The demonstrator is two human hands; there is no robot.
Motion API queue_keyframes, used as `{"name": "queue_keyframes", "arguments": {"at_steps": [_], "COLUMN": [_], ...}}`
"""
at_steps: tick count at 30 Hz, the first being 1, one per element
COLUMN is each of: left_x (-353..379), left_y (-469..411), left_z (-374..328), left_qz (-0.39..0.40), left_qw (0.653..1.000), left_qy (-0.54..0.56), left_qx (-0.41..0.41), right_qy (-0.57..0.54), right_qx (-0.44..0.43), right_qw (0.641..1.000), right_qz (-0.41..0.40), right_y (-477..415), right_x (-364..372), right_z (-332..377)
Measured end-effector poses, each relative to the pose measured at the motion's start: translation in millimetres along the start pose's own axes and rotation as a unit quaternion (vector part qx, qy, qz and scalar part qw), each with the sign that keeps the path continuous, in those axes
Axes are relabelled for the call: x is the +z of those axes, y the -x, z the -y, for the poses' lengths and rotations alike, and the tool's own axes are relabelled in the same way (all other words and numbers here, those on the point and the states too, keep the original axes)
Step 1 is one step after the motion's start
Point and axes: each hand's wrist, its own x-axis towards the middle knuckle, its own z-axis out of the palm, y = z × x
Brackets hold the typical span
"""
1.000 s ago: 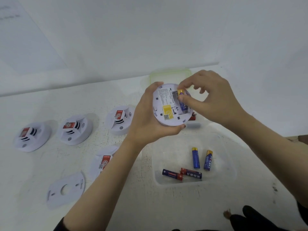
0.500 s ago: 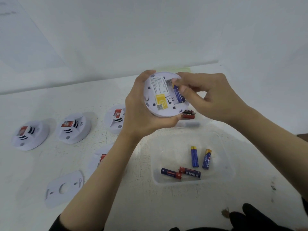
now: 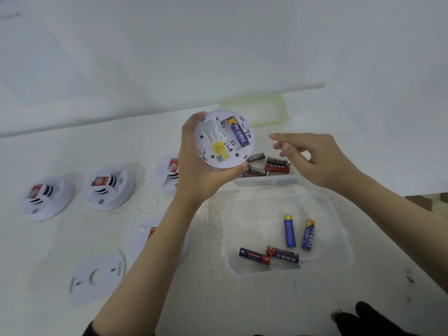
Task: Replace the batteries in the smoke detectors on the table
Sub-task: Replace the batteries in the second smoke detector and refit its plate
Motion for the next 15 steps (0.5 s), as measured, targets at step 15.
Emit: {"name": "queue_keyframes", "arguments": {"at_steps": [15], "left_x": [-17], "left_y": [-11], "left_z": [3], "left_qz": [-0.026], "left_qw": [0.999], "left_qy": [-0.026], "left_qx": [-0.001], "right_qy": [0.169], "right_qx": [0.043], "right_qw": [0.953], "right_qz": [0.246], "right_y": [-56], "right_x": [27], "right_z": [22]}}
